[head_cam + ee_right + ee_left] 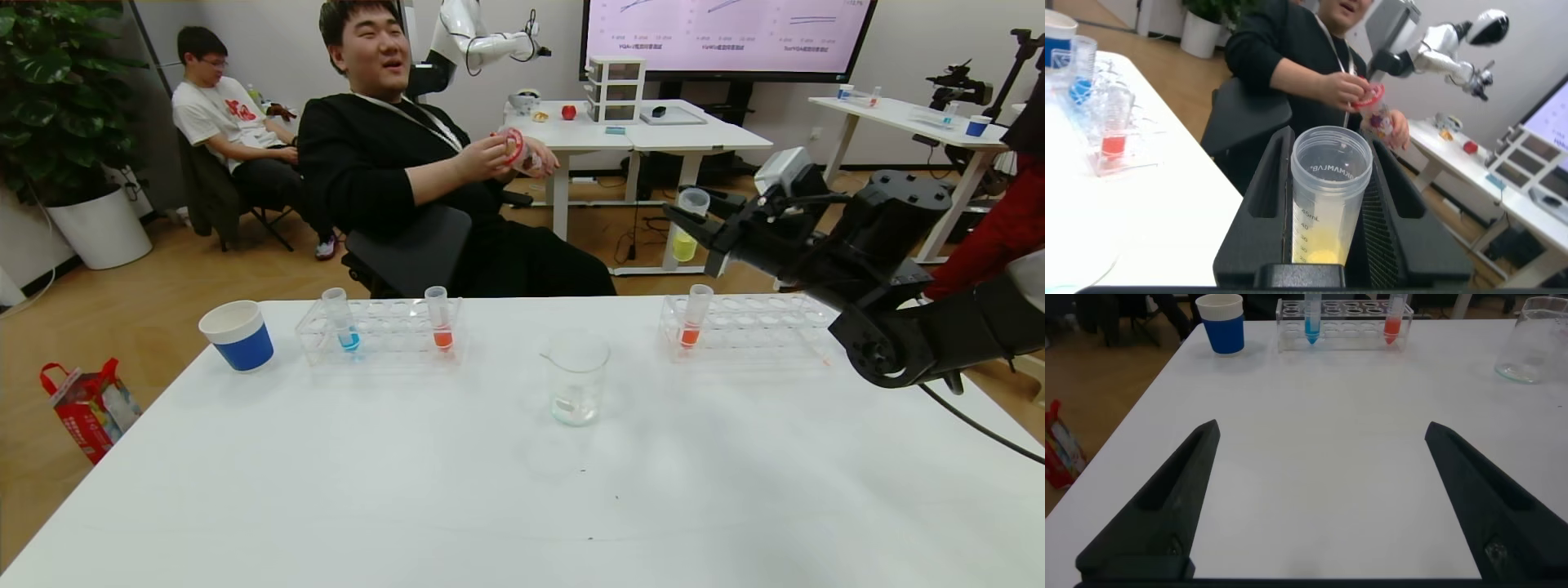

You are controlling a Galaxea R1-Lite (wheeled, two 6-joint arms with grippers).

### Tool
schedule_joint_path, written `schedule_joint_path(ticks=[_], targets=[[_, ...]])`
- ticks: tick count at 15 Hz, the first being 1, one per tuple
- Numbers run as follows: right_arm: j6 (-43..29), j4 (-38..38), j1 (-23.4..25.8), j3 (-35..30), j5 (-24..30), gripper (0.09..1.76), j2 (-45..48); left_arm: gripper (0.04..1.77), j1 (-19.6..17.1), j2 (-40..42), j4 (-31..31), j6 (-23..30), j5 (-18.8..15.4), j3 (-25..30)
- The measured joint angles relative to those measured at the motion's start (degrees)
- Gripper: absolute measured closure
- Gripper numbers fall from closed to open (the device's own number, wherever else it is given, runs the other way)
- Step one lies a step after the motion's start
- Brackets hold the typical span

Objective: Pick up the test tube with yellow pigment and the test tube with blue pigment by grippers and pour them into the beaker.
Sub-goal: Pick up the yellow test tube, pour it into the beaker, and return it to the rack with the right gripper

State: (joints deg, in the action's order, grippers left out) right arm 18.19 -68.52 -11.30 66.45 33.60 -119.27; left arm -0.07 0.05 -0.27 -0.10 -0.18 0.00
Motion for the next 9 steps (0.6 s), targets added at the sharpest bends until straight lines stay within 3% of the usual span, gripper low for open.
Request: schedule_joint_path(ticks=[6, 9], targets=[[16.94, -0.33, -4.02, -0.02, 8.94, 1.35, -2.12, 0.06, 0.00, 0.00, 0.02, 0.00, 0.00, 0.00], [25.60, -0.30, -4.55, 0.13, 10.14, 1.35, -3.57, 0.06, 0.00, 0.00, 0.02, 0.00, 0.00, 0.00]])
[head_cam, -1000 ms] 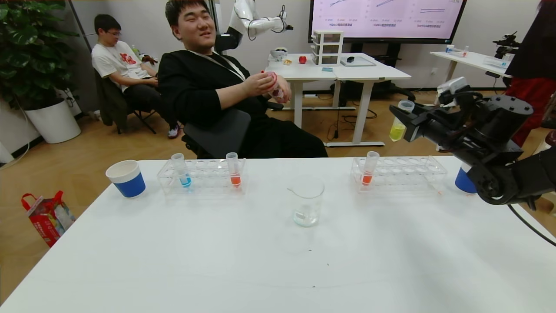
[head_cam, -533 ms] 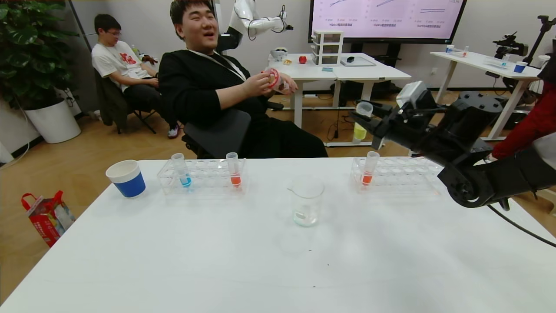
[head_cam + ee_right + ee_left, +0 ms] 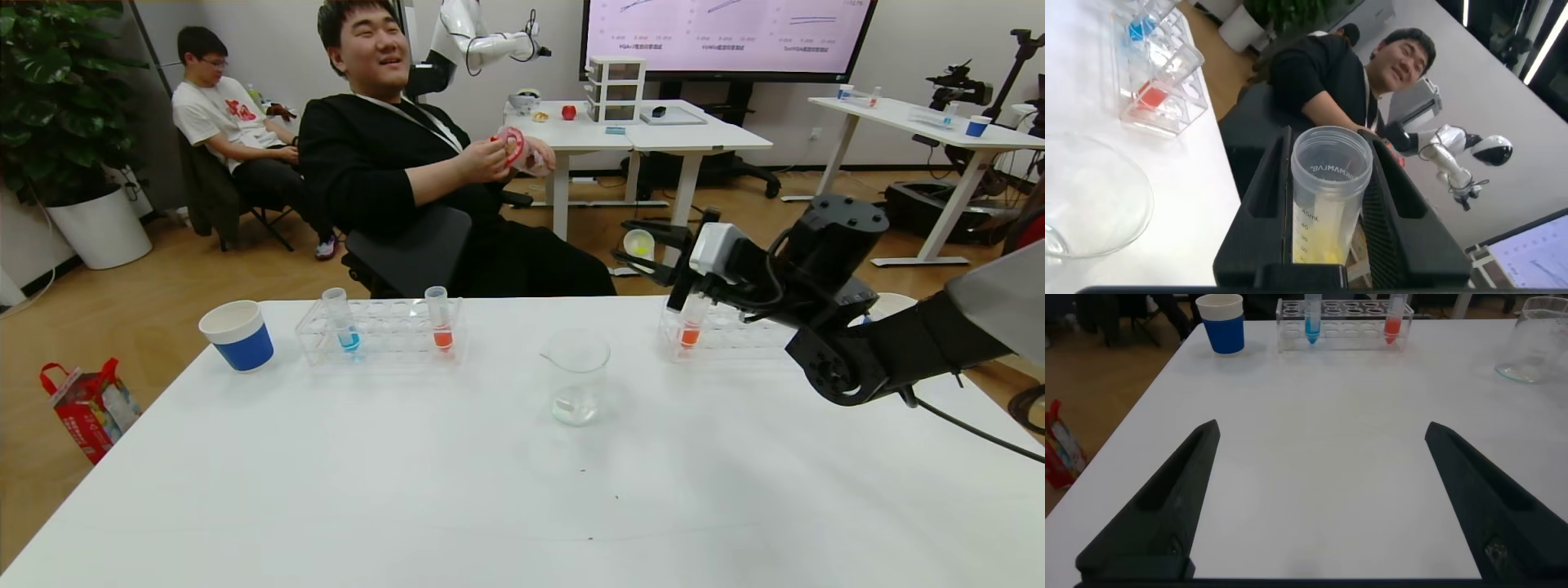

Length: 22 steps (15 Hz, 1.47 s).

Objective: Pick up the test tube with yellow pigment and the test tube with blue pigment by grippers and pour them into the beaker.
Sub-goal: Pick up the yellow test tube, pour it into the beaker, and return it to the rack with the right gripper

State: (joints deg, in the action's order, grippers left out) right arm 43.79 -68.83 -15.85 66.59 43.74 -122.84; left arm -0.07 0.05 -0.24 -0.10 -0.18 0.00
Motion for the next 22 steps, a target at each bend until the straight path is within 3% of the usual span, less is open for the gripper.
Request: schedule_joint_path(ticks=[12, 22], targets=[[25.50, -1.60, -4.13, -2.80, 1.33, 1.35, -3.40, 0.06, 0.00, 0.00, 0.00, 0.00, 0.00, 0.00], [37.27, -3.36, -4.55, 1.38, 1.40, 1.35, -6.99, 0.06, 0.00, 0.00, -0.02, 0.00, 0.00, 0.00]])
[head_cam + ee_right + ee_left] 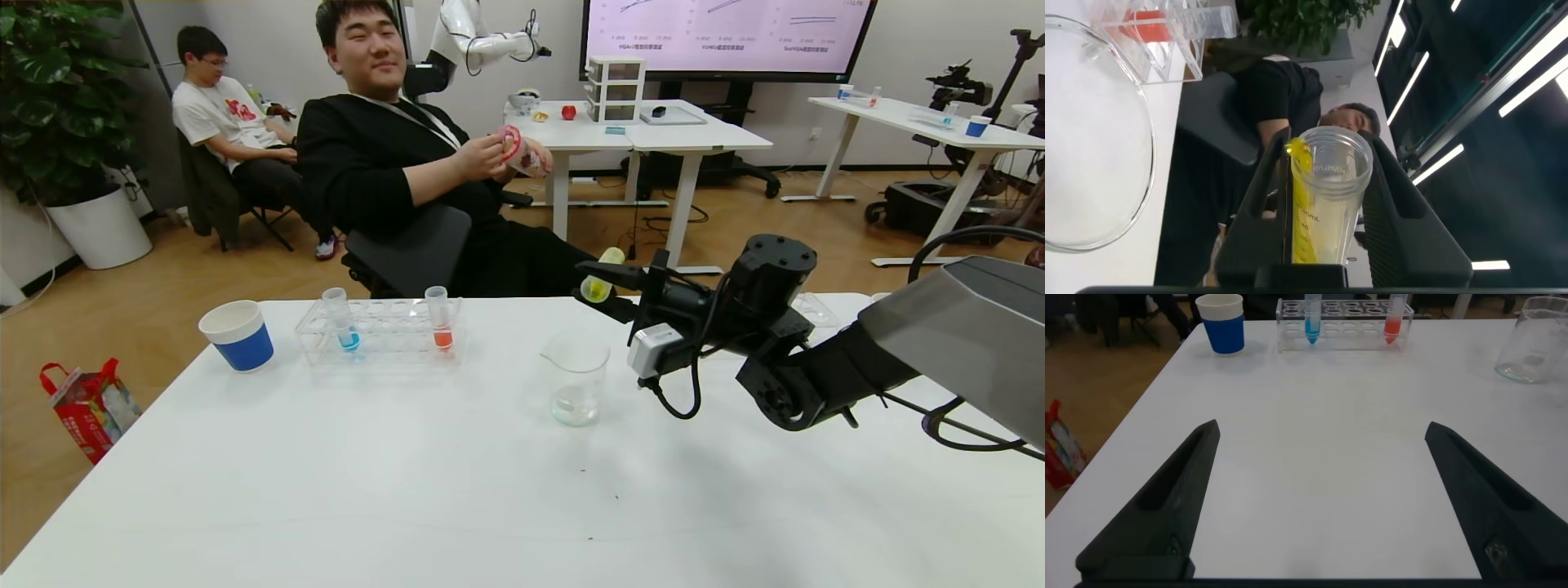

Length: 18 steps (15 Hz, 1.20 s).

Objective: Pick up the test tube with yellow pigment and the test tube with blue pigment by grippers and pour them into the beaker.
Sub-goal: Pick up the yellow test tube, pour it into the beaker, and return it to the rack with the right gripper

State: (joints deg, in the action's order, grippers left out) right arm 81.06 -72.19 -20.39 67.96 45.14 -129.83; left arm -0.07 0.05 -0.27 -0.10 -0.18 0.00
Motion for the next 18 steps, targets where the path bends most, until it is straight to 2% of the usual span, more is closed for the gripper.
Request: schedule_joint_path(ticks=[18], targets=[[20.87, 1.06, -0.96, 0.63, 3.41, 1.35, -2.00, 0.06, 0.00, 0.00, 0.00, 0.00, 0.02, 0.00]])
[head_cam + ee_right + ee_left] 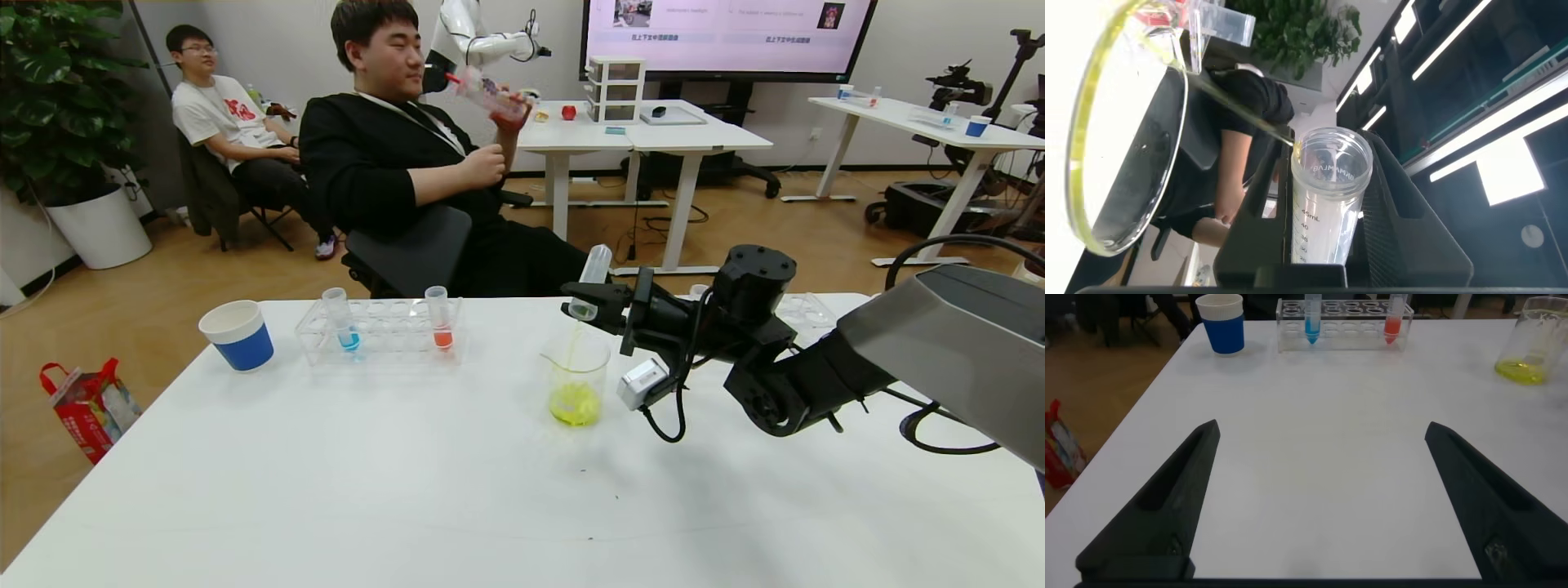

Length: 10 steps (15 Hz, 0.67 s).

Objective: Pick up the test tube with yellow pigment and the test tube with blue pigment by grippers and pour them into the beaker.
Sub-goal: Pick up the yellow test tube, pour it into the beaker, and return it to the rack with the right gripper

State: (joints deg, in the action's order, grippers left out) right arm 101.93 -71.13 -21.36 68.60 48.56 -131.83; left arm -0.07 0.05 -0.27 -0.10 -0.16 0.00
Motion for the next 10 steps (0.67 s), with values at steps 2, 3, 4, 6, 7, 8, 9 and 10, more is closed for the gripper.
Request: schedule_joint_path(ticks=[2, 3, 4, 6, 7, 8, 9, 10], targets=[[0.35, -0.06, 0.26, -0.10, 0.56, 1.35, -0.59, 0.06, 0.00, 0.00, 0.00, 0.00, -0.02, 0.00], [0.33, -0.06, 0.33, -0.10, 0.73, 1.35, -0.78, 0.06, 0.00, 0.00, 0.02, 0.02, -0.02, 0.00], [0.28, -0.06, 0.33, -0.10, 0.83, 1.35, -0.91, 0.06, 0.00, 0.00, 0.02, 0.00, 0.00, 0.00], [-0.91, 0.16, 0.30, -0.05, 0.78, 1.35, -0.72, 0.06, 0.00, 0.00, 0.02, 0.00, -0.02, 0.00], [-2.89, 0.21, 0.30, -0.05, 0.56, 1.35, -0.22, 0.06, 0.00, 0.00, 0.02, 0.00, -0.02, 0.00], [-5.60, 0.18, 0.37, -0.05, 0.21, 1.35, 0.66, 0.06, 0.00, 0.00, 0.02, 0.00, -0.02, 0.00], [-9.34, 0.18, 0.39, -0.05, -0.10, 1.35, 1.82, 0.06, 0.00, 0.00, 0.00, 0.02, -0.05, 0.00], [-14.34, 0.18, 0.41, -0.10, -0.44, 1.35, 3.22, 0.06, 0.00, 0.00, 0.00, 0.00, -0.02, 0.00]])
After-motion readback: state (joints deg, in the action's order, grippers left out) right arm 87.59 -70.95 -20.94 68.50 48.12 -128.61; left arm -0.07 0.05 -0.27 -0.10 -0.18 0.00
